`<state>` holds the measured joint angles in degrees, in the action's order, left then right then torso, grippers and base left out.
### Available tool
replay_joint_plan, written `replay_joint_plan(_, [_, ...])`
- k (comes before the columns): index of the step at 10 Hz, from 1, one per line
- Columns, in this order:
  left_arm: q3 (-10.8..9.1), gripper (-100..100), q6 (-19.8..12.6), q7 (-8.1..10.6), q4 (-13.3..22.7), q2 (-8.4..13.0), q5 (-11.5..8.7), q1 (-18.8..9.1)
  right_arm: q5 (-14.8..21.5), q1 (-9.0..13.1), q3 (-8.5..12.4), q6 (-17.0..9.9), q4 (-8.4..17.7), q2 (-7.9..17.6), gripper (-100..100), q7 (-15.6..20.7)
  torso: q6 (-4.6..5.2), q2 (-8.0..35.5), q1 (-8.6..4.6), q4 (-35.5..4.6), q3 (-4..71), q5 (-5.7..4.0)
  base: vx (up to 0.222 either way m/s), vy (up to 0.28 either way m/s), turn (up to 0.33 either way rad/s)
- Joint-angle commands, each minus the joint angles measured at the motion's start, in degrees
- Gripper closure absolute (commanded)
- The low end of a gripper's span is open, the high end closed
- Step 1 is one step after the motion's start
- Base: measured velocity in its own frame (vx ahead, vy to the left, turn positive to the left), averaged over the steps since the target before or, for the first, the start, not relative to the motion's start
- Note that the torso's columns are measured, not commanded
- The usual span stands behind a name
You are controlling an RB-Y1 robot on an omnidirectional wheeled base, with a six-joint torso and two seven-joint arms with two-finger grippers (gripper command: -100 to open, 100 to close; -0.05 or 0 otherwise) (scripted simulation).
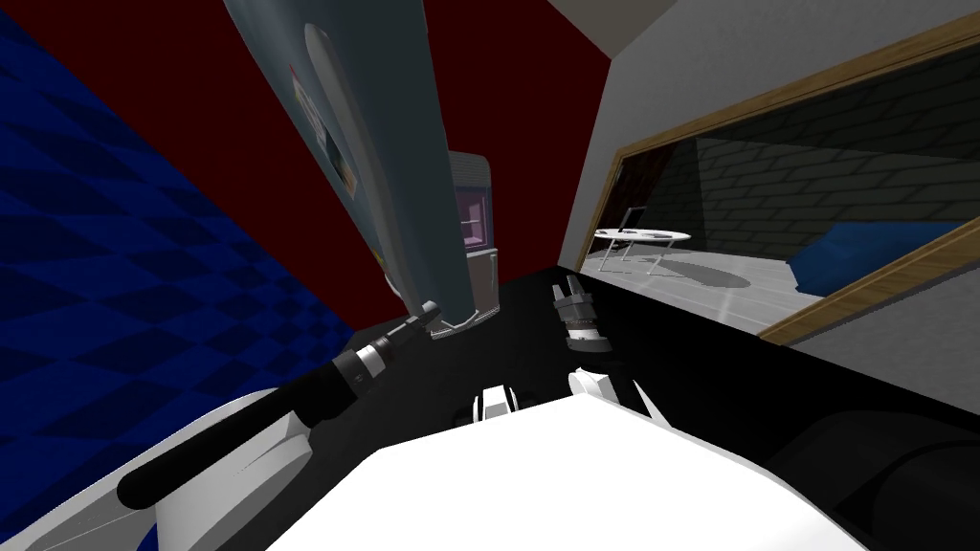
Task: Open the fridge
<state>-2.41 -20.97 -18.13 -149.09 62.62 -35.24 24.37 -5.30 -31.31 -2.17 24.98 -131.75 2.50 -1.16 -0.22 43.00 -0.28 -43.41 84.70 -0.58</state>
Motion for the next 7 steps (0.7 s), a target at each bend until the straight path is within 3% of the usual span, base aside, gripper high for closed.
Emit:
replay_joint_plan(1, [-1.68, -100, 1.40, 0.58, -0.76, -0.33, -0.26, -1.38, 0.00, 0.00, 0.00, 0.00, 0.00, 0.00, 0, 0.00, 0.04, 0.01, 0.05, -0.08, 0.03, -0.02, 0.000, 0.000, 0.000])
replay_joint_plan(2, [-1.68, -100, 1.40, 0.58, -0.76, -0.33, -0.26, -1.38, 0.00, 0.00, 0.00, 0.00, 0.00, 0.00, 0, 0.00, 0.05, 0.03, 0.07, -0.02, -0.05, 0.05, 0.000, -0.007, -0.010])
replay_joint_plan(3, [-0.25, -100, -0.02, 0.20, 0.26, 0.59, -0.66, -0.24, 0.00, 0.00, 0.00, 0.00, 0.00, 0.00, 0, 0.00, 0.00, 0.01, 0.14, -0.07, 0.02, 0.01, 0.002, -0.006, -0.017])
replay_joint_plan(4, [-0.17, 0, 0.04, 0.18, 0.52, 0.80, -0.78, -0.02, 0.00, 0.00, 0.00, 0.00, 0.00, 0.00, 0, 0.00, 0.03, -0.06, 0.07, 0.32, -0.15, 0.15, 0.009, 0.000, -0.018])
replay_joint_plan(7, [0.18, 0, -0.09, 0.13, 0.86, 0.79, -0.79, 0.18, 0.00, 0.00, 0.00, 0.00, 0.00, 0.00, 0, 0.00, 0.10, -0.32, -0.04, 0.87, -0.27, 0.32, 0.009, 0.003, -0.014])
